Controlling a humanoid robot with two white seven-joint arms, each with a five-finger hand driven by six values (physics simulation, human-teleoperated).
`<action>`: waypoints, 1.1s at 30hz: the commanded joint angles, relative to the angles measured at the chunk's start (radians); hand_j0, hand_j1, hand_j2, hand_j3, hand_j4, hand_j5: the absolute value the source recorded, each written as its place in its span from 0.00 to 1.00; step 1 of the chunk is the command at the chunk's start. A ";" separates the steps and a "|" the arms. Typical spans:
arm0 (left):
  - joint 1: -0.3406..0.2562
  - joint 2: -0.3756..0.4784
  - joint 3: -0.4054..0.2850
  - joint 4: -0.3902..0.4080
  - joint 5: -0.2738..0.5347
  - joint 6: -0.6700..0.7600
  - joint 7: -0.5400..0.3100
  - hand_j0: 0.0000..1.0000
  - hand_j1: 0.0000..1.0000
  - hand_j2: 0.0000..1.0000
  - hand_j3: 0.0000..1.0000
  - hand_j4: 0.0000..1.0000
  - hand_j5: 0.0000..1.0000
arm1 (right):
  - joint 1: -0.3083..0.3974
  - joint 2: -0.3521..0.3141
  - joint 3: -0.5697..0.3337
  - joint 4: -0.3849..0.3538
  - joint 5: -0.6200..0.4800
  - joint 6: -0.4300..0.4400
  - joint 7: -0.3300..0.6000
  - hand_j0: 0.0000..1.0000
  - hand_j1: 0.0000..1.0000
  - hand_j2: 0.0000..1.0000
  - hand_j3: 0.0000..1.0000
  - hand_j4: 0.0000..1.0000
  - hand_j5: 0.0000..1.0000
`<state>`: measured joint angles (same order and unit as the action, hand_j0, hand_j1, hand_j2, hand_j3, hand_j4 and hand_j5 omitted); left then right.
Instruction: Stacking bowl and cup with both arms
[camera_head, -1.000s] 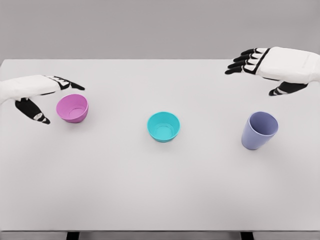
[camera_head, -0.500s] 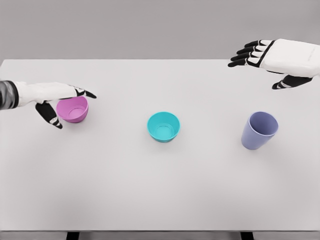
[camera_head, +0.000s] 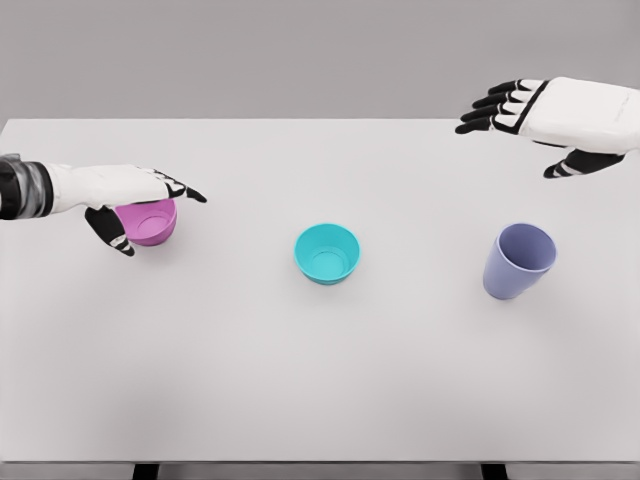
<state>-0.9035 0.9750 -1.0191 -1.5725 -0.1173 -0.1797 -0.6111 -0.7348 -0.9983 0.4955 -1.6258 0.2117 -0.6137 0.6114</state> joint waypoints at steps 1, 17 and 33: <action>0.000 -0.001 0.001 0.000 -0.008 -0.011 0.000 1.00 1.00 1.00 1.00 1.00 1.00 | 0.000 -0.005 -0.002 0.001 -0.005 0.003 -0.001 1.00 1.00 1.00 1.00 1.00 1.00; -0.002 -0.002 -0.001 0.055 -0.053 0.003 0.000 1.00 1.00 1.00 1.00 1.00 1.00 | 0.000 -0.013 -0.002 0.001 -0.005 0.003 -0.001 1.00 1.00 1.00 1.00 1.00 1.00; -0.003 -0.084 0.001 0.170 -0.117 0.002 0.000 1.00 1.00 1.00 1.00 1.00 1.00 | 0.003 -0.014 -0.002 0.001 -0.005 0.003 -0.001 1.00 1.00 1.00 1.00 1.00 1.00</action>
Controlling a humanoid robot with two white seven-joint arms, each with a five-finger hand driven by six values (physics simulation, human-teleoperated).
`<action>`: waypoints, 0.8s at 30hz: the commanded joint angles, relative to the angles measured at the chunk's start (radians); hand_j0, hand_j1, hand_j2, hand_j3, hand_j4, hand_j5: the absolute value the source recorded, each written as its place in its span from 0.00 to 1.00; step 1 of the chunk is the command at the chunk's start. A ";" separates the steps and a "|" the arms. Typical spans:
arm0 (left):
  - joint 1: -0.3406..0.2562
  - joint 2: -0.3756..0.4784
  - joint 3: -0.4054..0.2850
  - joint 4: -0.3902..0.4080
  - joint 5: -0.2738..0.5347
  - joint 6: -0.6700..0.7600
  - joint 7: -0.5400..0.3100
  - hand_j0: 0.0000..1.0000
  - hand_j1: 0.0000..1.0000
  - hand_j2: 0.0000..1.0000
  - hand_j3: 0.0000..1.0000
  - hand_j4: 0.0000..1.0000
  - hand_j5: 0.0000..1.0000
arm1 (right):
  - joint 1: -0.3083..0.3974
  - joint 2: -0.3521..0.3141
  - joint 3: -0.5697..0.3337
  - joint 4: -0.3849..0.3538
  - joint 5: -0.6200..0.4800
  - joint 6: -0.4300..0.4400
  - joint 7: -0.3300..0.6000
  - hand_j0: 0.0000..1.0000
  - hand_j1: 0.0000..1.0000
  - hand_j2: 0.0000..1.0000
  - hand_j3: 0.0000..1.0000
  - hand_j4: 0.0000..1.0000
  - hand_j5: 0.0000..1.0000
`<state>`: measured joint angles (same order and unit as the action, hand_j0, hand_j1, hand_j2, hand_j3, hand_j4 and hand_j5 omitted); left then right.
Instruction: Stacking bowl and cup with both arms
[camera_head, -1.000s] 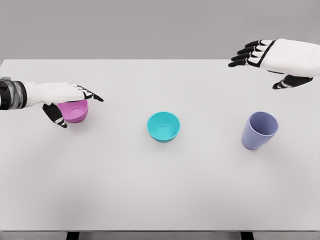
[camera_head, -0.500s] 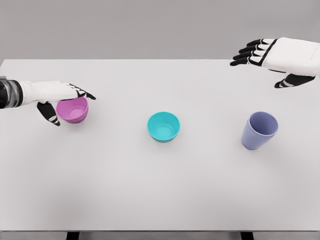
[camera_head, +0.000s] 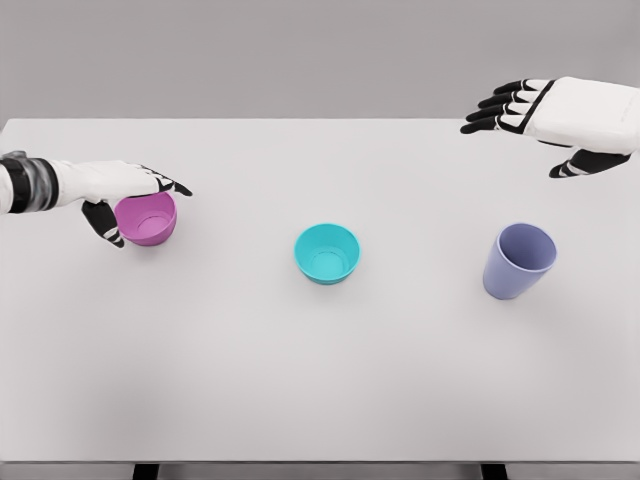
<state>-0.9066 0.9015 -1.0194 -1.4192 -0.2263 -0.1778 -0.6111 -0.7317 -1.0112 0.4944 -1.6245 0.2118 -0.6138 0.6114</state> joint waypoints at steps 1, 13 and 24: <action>0.000 -0.016 -0.001 0.025 -0.016 -0.002 0.000 1.00 1.00 1.00 1.00 1.00 1.00 | 0.000 -0.001 0.000 0.000 -0.005 0.003 -0.001 1.00 1.00 1.00 1.00 1.00 1.00; 0.003 -0.024 -0.001 0.029 -0.018 -0.002 0.000 1.00 1.00 1.00 1.00 1.00 1.00 | 0.003 -0.015 0.000 0.000 -0.005 0.003 -0.001 1.00 1.00 1.00 1.00 1.00 1.00; 0.009 -0.039 -0.002 0.054 -0.036 -0.002 0.000 1.00 1.00 1.00 1.00 1.00 1.00 | 0.003 -0.015 0.000 0.000 -0.005 0.003 -0.001 1.00 1.00 1.00 1.00 1.00 1.00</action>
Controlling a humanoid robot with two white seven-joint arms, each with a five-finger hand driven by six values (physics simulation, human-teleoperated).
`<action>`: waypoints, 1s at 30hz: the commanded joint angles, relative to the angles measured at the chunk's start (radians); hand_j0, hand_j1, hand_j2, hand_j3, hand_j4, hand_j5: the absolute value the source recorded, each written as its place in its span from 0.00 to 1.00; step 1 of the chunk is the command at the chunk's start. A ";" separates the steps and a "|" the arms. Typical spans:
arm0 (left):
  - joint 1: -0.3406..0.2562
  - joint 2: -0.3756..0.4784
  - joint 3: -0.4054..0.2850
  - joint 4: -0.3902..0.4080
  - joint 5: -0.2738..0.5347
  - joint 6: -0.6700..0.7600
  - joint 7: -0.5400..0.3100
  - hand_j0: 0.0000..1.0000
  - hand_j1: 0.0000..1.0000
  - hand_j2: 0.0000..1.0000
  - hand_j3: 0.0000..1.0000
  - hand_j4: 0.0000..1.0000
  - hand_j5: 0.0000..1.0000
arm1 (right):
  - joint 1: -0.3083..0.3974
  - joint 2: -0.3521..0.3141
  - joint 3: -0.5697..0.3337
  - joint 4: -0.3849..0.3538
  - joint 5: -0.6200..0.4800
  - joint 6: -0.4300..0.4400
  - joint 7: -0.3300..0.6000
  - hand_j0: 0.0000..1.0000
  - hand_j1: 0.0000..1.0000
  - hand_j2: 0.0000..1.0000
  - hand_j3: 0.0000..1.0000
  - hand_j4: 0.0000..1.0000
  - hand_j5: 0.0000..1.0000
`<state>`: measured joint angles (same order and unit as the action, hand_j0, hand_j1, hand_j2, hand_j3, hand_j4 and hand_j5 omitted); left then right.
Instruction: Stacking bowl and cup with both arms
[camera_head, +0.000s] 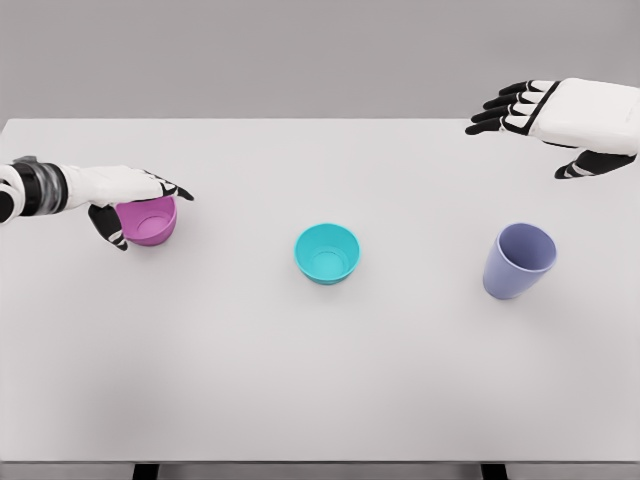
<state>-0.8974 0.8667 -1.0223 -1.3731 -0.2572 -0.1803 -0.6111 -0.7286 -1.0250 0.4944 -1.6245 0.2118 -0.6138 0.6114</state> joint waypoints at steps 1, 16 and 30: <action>0.000 -0.006 0.001 0.012 -0.007 -0.001 0.000 1.00 1.00 1.00 1.00 1.00 1.00 | 0.000 -0.001 0.000 0.000 -0.005 0.003 -0.001 1.00 1.00 1.00 1.00 1.00 1.00; 0.003 -0.001 0.004 0.009 -0.002 -0.007 0.000 0.69 0.69 0.69 0.69 0.69 0.69 | 0.005 -0.001 0.000 0.000 -0.006 0.003 -0.001 1.00 1.00 1.00 1.00 1.00 1.00; -0.023 0.011 0.014 -0.112 0.004 -0.008 0.000 0.61 0.61 0.61 0.61 0.61 0.61 | 0.005 -0.003 0.000 0.000 -0.006 0.003 -0.001 1.00 1.00 1.00 1.00 1.00 1.00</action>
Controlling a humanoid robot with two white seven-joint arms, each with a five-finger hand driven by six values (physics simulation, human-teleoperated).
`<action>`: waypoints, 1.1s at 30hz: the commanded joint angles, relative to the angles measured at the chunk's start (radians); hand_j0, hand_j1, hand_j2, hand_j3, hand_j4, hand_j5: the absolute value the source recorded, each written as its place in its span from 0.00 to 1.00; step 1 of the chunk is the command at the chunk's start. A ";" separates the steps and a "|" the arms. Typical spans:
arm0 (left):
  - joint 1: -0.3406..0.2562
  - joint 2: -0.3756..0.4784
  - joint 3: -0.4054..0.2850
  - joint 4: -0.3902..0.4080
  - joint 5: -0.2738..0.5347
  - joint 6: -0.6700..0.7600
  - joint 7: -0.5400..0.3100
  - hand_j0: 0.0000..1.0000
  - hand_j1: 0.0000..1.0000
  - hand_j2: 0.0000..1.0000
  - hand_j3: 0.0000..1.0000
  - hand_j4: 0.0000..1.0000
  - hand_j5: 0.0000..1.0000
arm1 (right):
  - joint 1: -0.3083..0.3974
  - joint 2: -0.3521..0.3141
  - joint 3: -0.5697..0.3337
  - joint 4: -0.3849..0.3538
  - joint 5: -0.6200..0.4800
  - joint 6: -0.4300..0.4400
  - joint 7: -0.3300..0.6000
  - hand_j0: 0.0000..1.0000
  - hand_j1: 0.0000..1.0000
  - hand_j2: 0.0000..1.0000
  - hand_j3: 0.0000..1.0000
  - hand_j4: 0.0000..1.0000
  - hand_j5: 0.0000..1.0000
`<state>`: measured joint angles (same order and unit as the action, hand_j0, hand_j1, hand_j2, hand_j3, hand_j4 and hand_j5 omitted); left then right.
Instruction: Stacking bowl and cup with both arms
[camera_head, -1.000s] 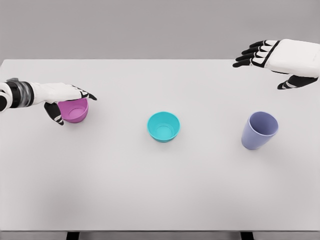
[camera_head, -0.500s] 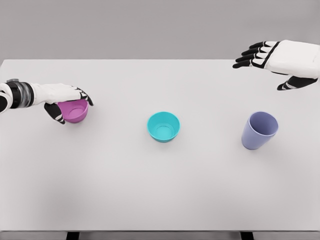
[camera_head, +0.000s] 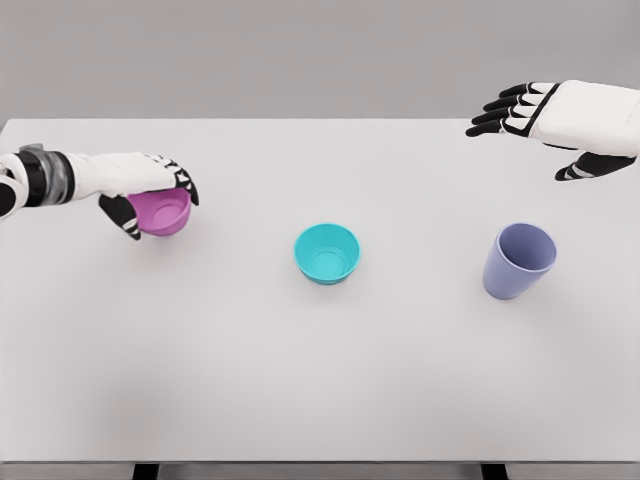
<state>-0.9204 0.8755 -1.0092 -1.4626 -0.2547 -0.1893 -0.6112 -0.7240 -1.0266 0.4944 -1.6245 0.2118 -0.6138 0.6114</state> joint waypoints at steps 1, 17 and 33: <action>0.000 0.007 0.001 -0.036 0.002 0.001 0.000 0.61 0.61 0.61 0.61 0.61 0.61 | 0.000 -0.001 0.000 0.000 -0.005 0.003 -0.001 1.00 1.00 1.00 1.00 1.00 1.00; -0.028 0.013 0.003 -0.188 -0.005 0.001 0.000 0.61 0.61 0.61 0.61 0.61 0.61 | 0.000 -0.004 0.000 0.000 -0.005 0.003 -0.001 1.00 1.00 1.00 1.00 1.00 1.00; -0.028 -0.019 0.003 -0.257 -0.005 -0.002 0.000 0.61 0.61 0.61 0.61 0.61 0.61 | 0.000 -0.004 0.000 0.000 -0.006 0.003 -0.001 1.00 1.00 1.00 1.00 1.00 1.00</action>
<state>-0.9480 0.8660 -1.0070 -1.7163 -0.2621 -0.1931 -0.6115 -0.7240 -1.0297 0.4944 -1.6245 0.2118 -0.6137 0.6114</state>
